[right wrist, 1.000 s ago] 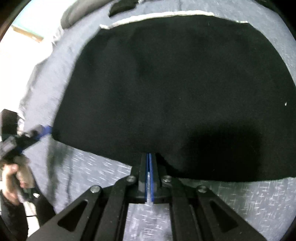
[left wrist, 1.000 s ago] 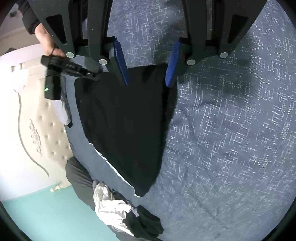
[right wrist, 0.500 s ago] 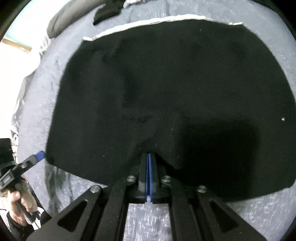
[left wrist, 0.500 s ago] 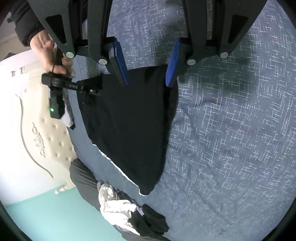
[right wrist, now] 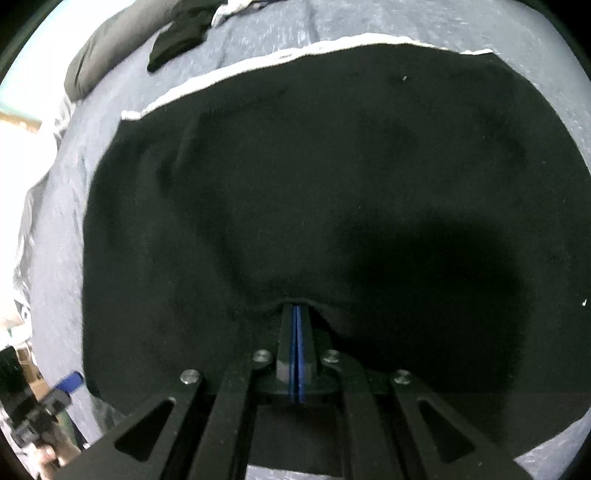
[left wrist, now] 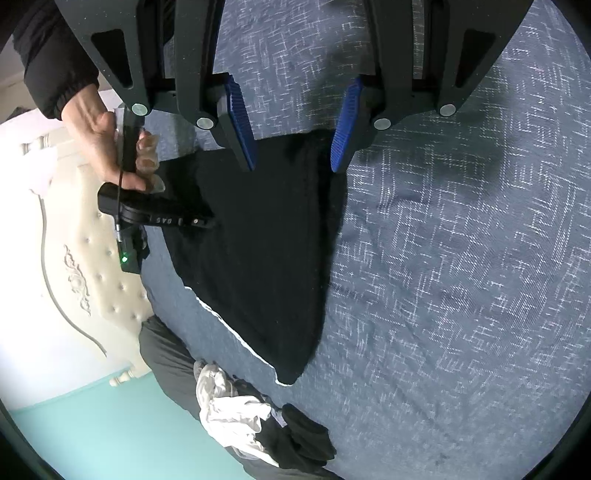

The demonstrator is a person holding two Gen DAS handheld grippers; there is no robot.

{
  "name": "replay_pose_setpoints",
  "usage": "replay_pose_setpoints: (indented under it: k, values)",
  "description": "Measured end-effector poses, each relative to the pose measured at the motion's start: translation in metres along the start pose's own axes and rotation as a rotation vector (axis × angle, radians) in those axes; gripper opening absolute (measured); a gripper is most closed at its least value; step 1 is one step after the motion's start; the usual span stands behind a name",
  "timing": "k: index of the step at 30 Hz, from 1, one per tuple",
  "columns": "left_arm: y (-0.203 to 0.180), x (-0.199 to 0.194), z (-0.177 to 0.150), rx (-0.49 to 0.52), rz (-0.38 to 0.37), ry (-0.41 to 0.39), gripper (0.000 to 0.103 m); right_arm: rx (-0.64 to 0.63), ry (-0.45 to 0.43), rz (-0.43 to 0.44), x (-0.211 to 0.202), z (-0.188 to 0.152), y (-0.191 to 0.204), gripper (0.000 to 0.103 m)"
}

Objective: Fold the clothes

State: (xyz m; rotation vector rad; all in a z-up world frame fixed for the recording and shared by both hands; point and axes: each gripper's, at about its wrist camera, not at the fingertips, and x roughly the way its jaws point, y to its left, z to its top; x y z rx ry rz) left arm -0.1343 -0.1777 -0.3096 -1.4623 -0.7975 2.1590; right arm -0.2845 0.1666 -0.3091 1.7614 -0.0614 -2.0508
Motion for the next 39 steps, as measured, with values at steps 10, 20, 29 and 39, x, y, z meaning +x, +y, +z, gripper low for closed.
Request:
replay_pose_setpoints:
  k: [10, 20, 29, 39]
  values:
    - [0.0, 0.003, 0.004, -0.006, -0.009, -0.003, 0.047, 0.003, 0.007, -0.01, 0.0, 0.003, -0.004, 0.001]
    - [-0.003, 0.002, 0.002, -0.01, -0.024, -0.007, 0.047, 0.019, -0.005, 0.001, 0.003, 0.014, -0.009, 0.001]
    - [0.007, 0.001, 0.003, -0.016, 0.003, 0.0, 0.05, -0.006, -0.138, 0.061, -0.028, 0.038, -0.021, 0.001]
    - [0.001, 0.018, -0.014, -0.03, 0.007, 0.024, 0.064, 0.04, -0.244, 0.162, -0.065, -0.041, -0.048, 0.001]
